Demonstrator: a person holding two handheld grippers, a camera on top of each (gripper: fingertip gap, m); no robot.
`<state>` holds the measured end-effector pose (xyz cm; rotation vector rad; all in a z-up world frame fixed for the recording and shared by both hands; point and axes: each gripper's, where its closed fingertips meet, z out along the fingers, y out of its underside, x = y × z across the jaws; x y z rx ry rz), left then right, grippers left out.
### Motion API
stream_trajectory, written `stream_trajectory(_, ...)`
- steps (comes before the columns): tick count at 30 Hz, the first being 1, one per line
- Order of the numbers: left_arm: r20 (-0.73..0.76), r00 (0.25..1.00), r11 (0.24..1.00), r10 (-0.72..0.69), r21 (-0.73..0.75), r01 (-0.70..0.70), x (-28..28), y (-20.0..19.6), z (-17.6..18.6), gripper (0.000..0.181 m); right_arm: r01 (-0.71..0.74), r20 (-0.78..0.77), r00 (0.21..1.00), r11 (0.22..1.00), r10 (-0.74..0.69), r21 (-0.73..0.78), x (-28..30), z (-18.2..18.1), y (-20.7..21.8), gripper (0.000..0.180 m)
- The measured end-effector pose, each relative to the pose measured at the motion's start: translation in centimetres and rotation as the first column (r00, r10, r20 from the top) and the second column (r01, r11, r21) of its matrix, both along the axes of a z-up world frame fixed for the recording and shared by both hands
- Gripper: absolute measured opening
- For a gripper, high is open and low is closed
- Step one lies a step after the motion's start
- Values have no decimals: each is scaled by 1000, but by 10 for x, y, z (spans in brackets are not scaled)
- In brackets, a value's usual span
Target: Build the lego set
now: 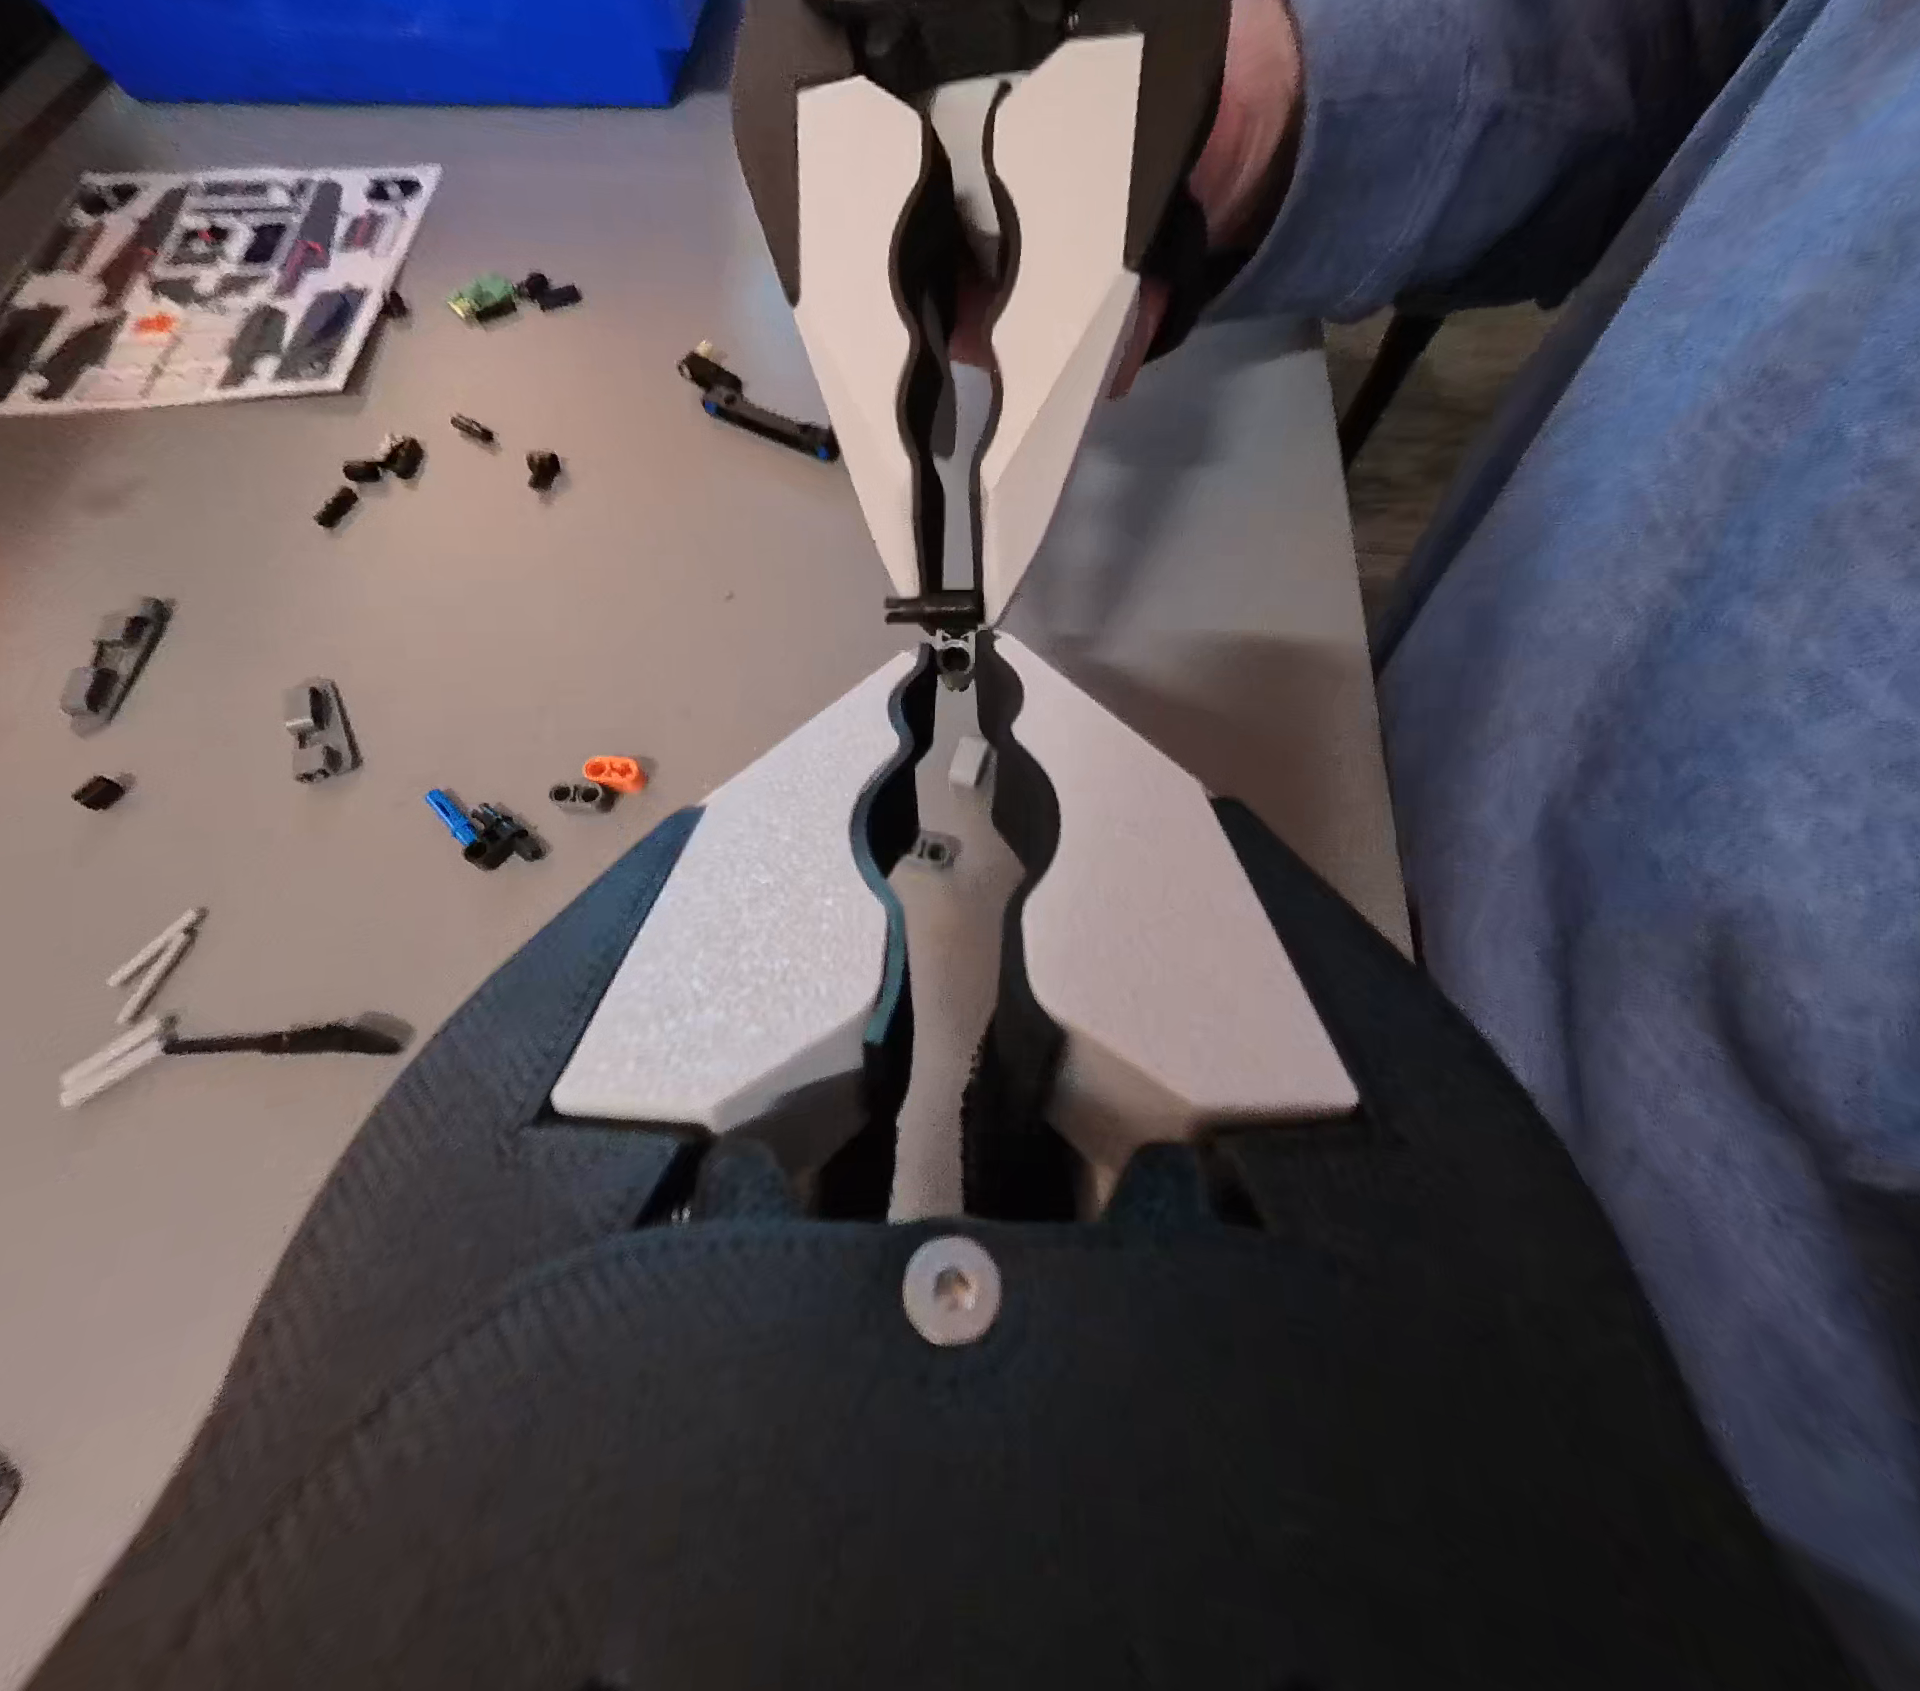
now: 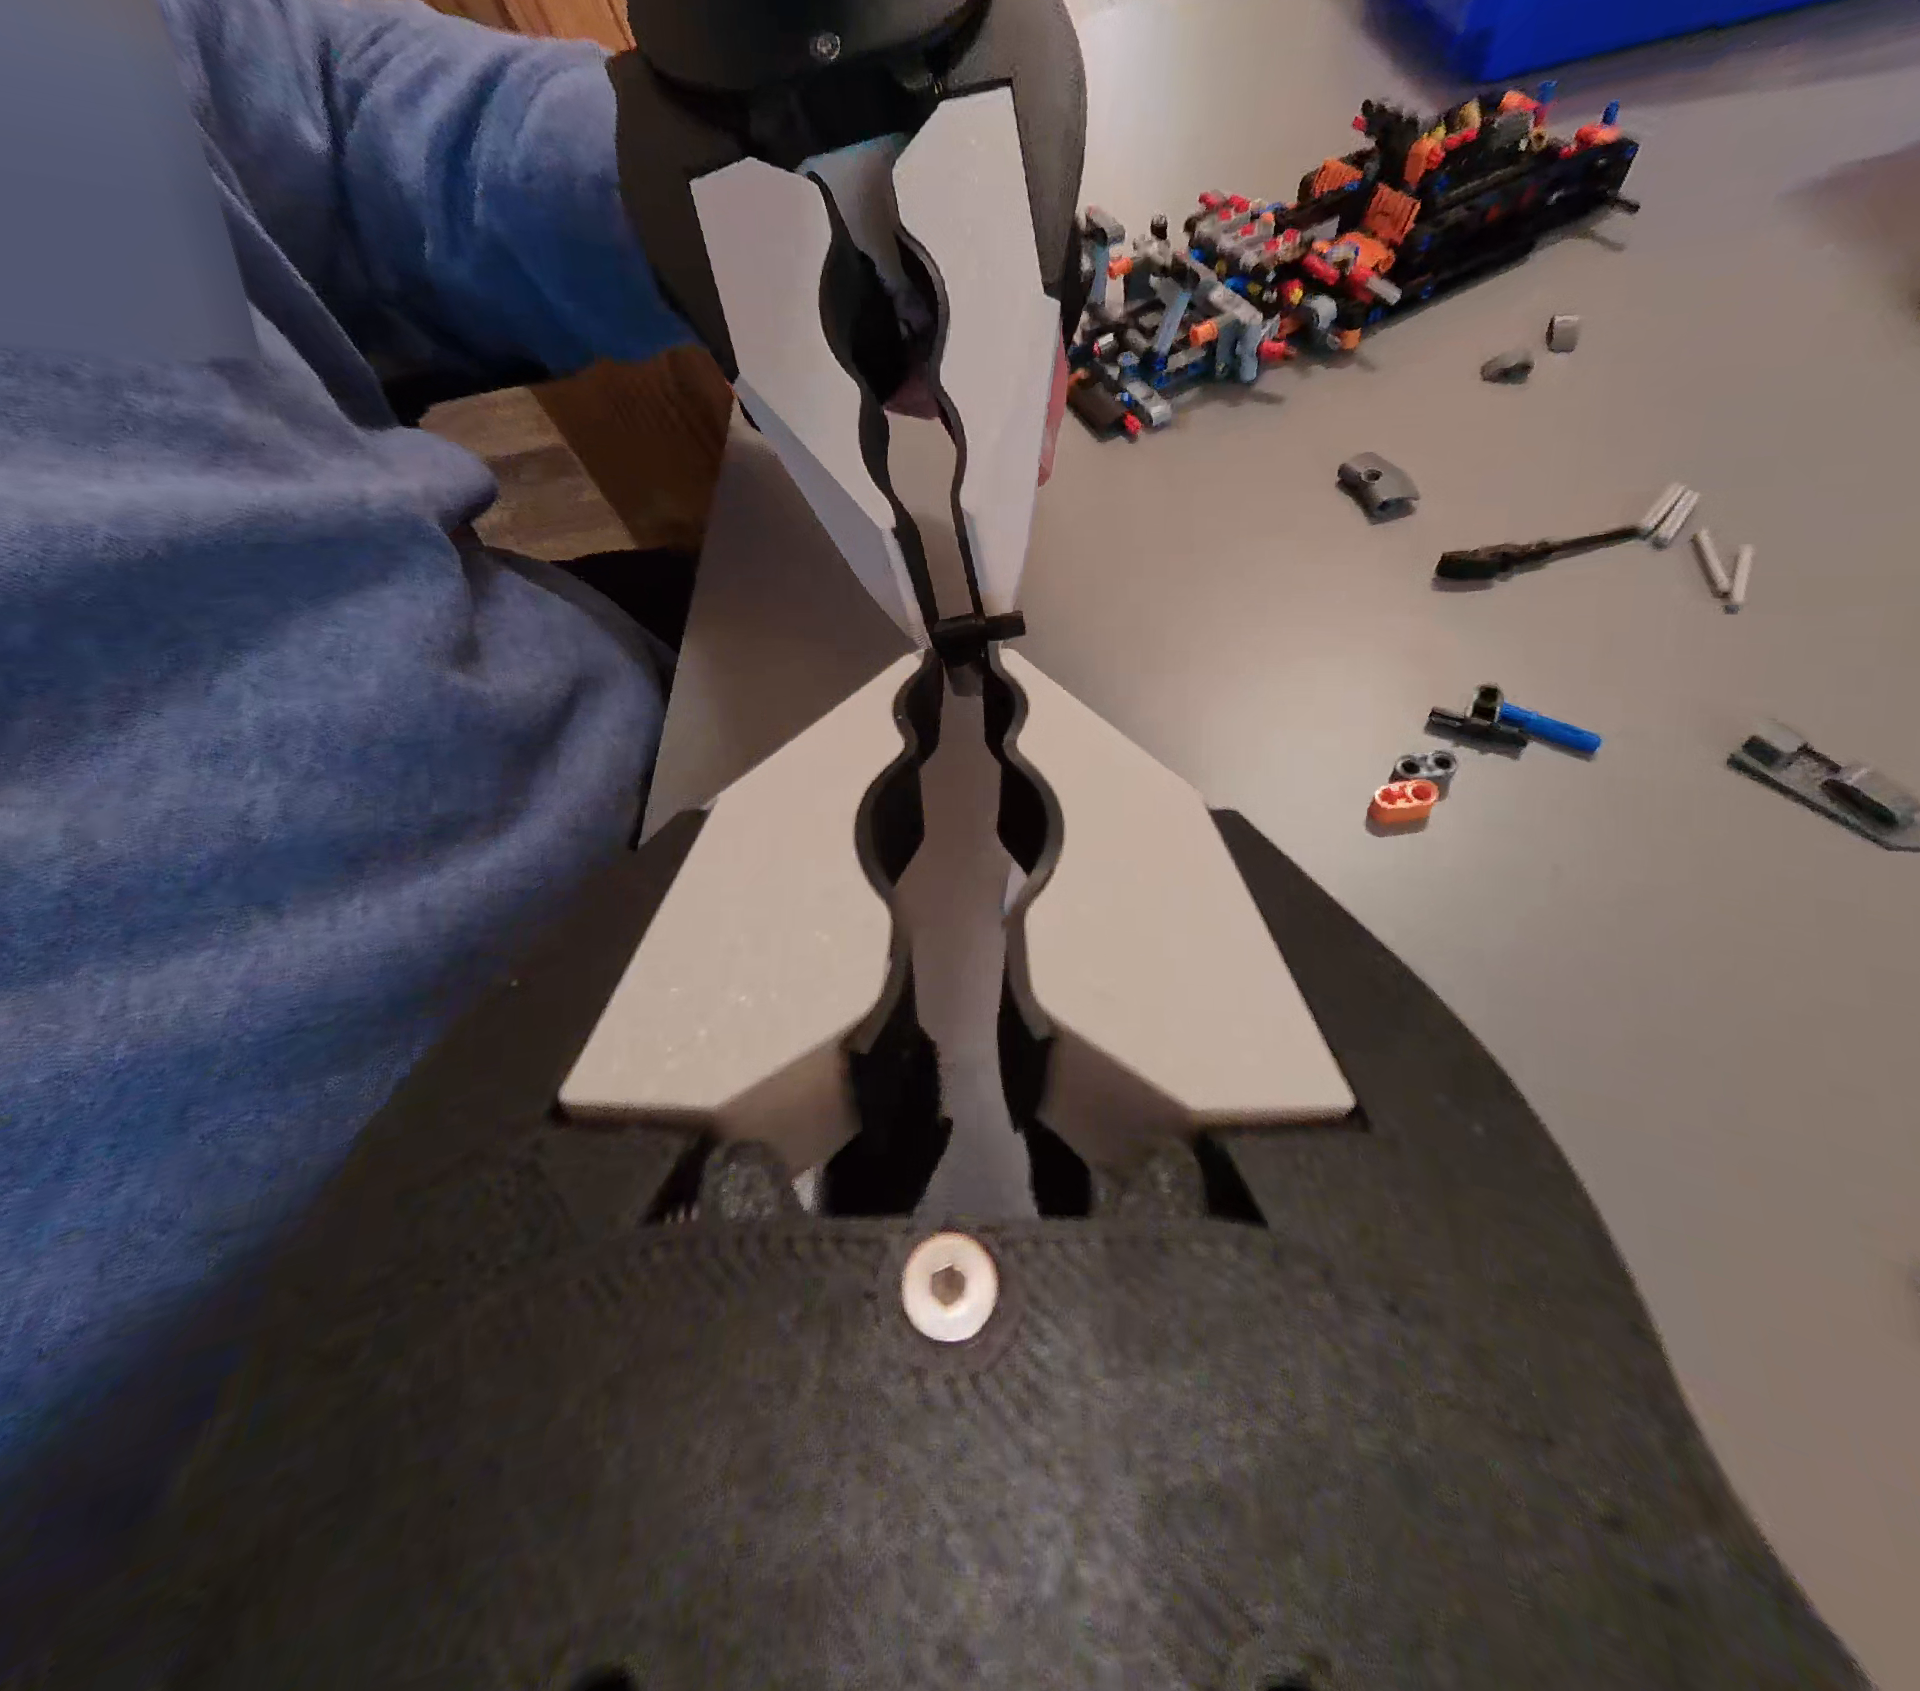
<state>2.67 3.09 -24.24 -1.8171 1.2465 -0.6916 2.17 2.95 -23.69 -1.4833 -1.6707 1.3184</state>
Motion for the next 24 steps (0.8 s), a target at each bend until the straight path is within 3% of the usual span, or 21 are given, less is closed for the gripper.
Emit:
stream_trajectory(13, -144, 989, 976, -31, -217, -1, -9, 2, -58, 5, -36, 163, 985, 989, 59, -145, -9, -57, 3, 5)
stream_trajectory(24, -239, 970, 981, -43, -196, -5, -17, 3, -66, 5, -7, 211, 977, 992, 35, -129, -16, -66, 4, 5)
